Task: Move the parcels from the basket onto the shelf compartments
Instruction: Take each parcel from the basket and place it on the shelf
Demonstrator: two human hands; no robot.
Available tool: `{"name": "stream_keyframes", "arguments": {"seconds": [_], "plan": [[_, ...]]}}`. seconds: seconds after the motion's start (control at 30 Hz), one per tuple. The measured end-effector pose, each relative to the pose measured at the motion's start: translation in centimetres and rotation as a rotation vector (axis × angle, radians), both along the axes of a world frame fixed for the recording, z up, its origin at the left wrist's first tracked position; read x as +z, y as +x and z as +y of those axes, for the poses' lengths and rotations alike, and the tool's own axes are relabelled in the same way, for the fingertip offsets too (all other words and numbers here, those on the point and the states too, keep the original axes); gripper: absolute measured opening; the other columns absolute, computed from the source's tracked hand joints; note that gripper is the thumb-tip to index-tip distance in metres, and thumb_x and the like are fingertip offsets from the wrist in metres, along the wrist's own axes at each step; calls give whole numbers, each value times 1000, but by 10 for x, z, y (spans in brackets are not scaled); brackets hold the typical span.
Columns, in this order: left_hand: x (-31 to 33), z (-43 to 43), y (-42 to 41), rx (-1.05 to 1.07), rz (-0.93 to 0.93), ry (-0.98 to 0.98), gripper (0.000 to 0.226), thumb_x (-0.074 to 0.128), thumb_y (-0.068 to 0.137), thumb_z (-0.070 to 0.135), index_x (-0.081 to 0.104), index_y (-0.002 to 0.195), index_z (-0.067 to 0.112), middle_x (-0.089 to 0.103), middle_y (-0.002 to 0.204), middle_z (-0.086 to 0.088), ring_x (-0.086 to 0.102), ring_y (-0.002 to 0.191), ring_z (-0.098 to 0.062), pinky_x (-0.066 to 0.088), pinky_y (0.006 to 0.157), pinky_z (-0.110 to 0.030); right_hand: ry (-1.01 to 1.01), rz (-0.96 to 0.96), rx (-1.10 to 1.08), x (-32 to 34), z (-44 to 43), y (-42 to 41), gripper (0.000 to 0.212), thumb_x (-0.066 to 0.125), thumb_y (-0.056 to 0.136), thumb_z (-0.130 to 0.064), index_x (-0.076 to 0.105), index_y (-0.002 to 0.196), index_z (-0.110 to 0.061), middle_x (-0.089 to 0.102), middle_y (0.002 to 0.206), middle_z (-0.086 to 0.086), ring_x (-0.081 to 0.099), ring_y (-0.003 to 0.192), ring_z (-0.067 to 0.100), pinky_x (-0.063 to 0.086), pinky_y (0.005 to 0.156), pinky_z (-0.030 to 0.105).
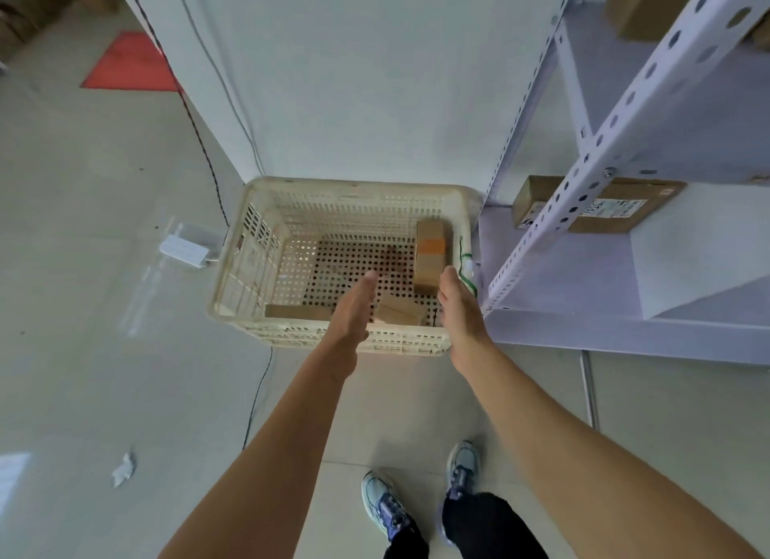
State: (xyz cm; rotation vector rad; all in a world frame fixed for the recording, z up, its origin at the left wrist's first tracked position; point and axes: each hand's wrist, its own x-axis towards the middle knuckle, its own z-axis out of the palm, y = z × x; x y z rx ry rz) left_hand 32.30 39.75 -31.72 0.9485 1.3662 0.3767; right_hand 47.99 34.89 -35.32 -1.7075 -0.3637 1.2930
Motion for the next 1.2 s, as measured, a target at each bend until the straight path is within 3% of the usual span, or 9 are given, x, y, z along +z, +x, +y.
{"name": "stream_keyframes", "arguments": {"seconds": [0.2, 0.43, 0.63, 0.8, 1.0, 1.2], "plan": [[-34, 42, -12, -35, 38, -67, 66, 40, 108, 61, 43, 161, 23, 40, 169, -4, 38, 154, -28, 34, 120, -52, -105, 12, -36, -41, 38, -4, 69, 34, 106, -67, 33, 163, -29, 35, 169, 0, 36, 153, 22, 30, 125, 45], [-87, 106, -6, -115, 131, -134, 74, 36, 107, 67, 41, 161, 17, 43, 167, -7, 40, 153, -32, 35, 119, -53, -216, 22, -55, -97, 85, 6, 72, 31, 105, -68, 37, 161, -24, 38, 167, 4, 38, 152, 25, 31, 123, 48], [-152, 148, 1, -176, 189, -257, 79, 33, 107, 69, 32, 166, 16, 33, 172, -9, 33, 157, -35, 30, 125, -55, -332, 13, -49, -150, 115, 13, 65, 30, 109, -59, 34, 163, -22, 37, 168, 4, 37, 153, 23, 26, 125, 49], [-215, 166, 9, -222, 236, -383, 80, 35, 107, 68, 30, 167, 16, 32, 172, -10, 33, 156, -38, 29, 126, -60, -434, 19, -68, -200, 127, 16, 69, 28, 108, -63, 31, 164, -23, 30, 171, 3, 31, 155, 25, 24, 127, 52], [-292, 184, 26, -299, 269, -449, 71, 38, 109, 60, 34, 165, 16, 38, 169, -11, 38, 153, -35, 32, 124, -59, -565, 13, -128, -268, 142, 30, 69, 25, 109, -61, 20, 167, -23, 18, 175, 3, 21, 159, 27, 21, 127, 51], [-349, 196, 38, -318, 252, -484, 66, 40, 110, 58, 42, 159, 15, 44, 164, -8, 41, 151, -30, 34, 124, -54, -671, 24, -205, -312, 150, 38, 72, 25, 109, -63, 19, 167, -21, 19, 175, 6, 24, 158, 30, 24, 125, 52]]}}
